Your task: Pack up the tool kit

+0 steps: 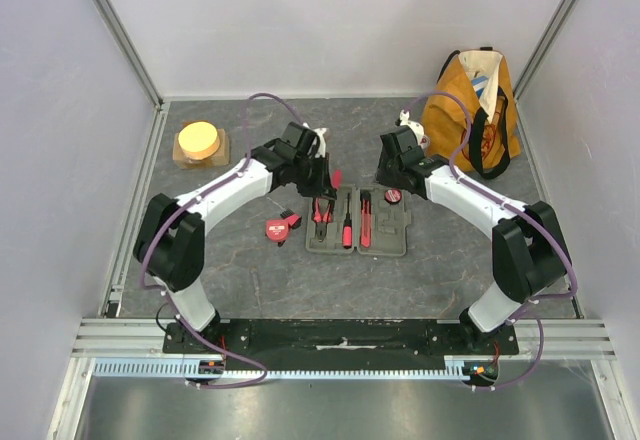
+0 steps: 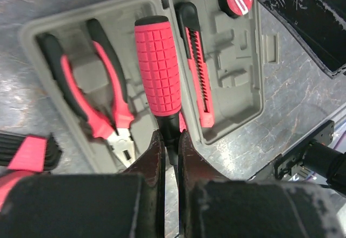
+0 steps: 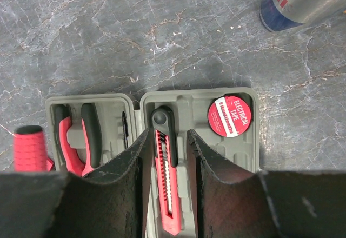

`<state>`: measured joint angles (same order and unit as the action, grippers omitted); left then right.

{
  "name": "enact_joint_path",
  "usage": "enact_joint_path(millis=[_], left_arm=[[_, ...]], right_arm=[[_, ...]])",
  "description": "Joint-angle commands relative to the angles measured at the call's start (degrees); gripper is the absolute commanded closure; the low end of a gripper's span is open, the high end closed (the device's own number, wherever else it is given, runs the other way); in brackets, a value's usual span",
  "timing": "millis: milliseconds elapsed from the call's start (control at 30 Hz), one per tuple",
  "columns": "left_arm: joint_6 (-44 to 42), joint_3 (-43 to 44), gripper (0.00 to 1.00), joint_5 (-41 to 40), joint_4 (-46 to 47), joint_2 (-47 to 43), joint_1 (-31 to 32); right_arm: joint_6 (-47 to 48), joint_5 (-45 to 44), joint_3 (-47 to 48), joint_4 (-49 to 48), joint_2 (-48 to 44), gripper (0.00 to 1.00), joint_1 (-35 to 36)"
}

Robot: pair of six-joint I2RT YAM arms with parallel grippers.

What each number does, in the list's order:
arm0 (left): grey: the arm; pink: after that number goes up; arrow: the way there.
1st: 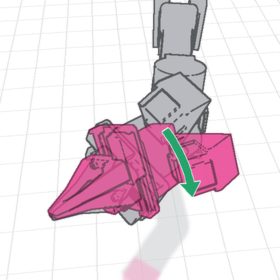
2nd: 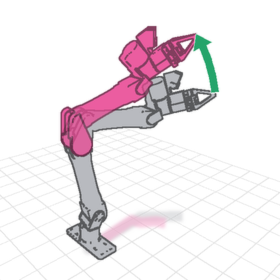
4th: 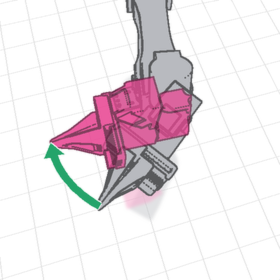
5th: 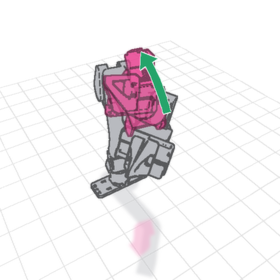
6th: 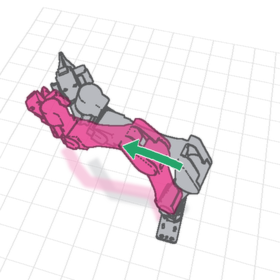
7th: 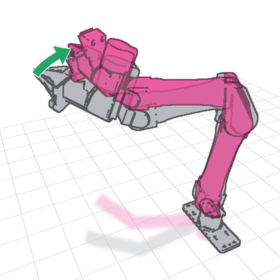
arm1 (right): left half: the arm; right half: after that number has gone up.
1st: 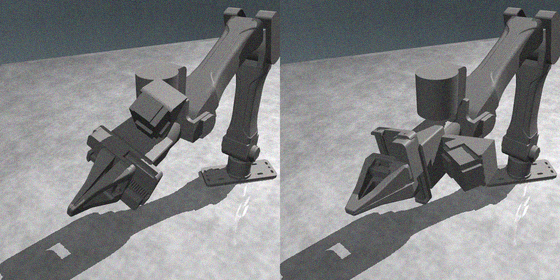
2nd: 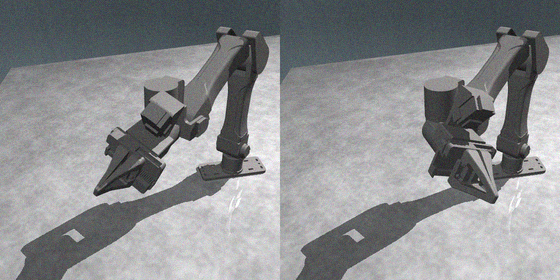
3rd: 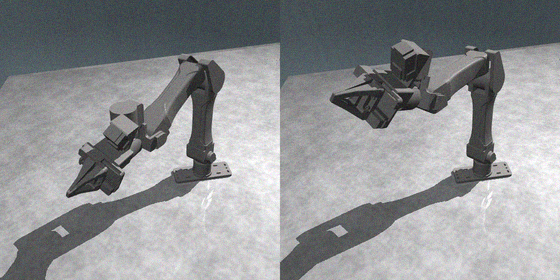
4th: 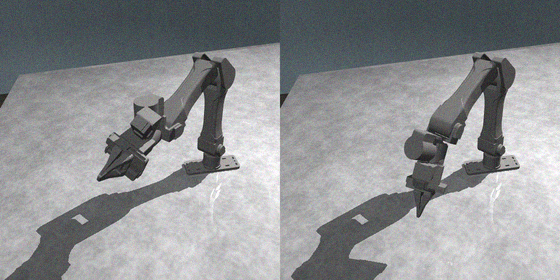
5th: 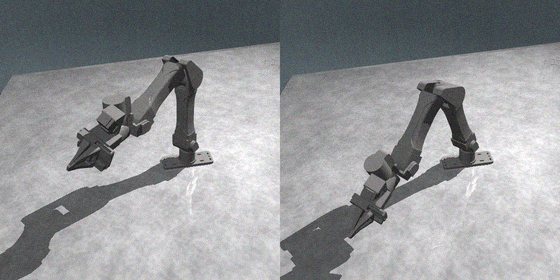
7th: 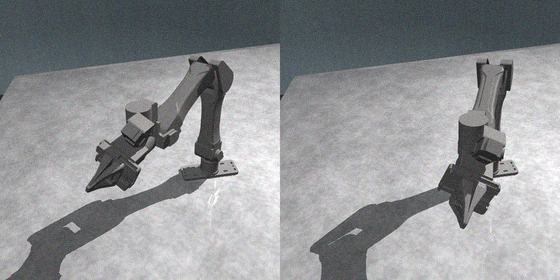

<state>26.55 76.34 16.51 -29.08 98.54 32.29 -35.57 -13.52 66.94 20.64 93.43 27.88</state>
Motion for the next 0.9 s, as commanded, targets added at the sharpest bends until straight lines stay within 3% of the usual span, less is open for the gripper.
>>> enact_joint_path(millis=[0, 533, 867], left_arm=[[6.4, -0.92, 0.98, 0.28, 2.8, 2.79, 1.98], [10.9, 2.67, 0.98, 2.21, -1.07, 12.9, 4.27], [12.04, 10.32, 0.96, -2.19, -5.1, 17.82, 4.36]], right_arm=[[-0.02, 0.51, -0.58, -1.31, -1.58, 0.62, -0.28], [0.5, 1.13, -2.51, -1.84, -1.67, 0.62, -0.28], [0.59, 1.39, -3.57, -2.19, -2.28, 0.62, -0.54]])
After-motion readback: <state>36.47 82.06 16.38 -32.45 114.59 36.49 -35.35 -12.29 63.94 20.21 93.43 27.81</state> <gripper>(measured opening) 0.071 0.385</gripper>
